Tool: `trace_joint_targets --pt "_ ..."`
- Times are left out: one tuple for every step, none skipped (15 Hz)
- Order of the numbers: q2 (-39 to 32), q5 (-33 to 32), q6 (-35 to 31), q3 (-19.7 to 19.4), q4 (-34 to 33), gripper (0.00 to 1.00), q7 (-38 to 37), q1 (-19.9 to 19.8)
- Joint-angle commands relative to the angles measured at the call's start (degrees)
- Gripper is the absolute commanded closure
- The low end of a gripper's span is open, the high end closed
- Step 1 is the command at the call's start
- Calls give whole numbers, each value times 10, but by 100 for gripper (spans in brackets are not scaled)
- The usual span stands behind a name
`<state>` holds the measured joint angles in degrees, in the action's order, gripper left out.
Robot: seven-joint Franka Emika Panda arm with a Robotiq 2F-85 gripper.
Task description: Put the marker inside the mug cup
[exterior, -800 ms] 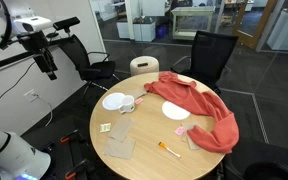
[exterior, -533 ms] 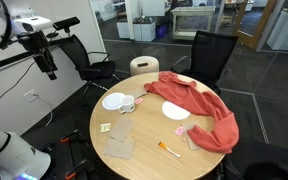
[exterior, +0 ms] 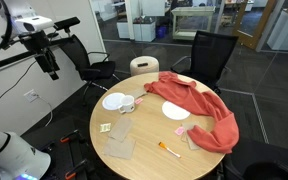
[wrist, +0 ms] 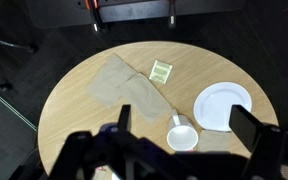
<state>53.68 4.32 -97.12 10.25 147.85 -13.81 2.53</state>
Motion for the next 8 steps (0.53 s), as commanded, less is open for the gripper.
trace_joint_targets --pt "-39 -20 -33 -11 -14 0 -20 -40" --pt "-52 -26 -46 -18 -13 0 -26 -55" --pt "-64 -31 -56 -24 -14 0 -32 -69" --pt "-81 -35 -69 -33 -14 0 -42 -84" --pt "-98 -37 -80 -41 -15 0 -49 -96" --pt "-119 -41 -99 -50 -12 0 -58 -111" --pt "-138 -42 -111 -56 -14 0 -69 -122" --pt "-159 -45 -133 -64 -12 0 -80 -135"
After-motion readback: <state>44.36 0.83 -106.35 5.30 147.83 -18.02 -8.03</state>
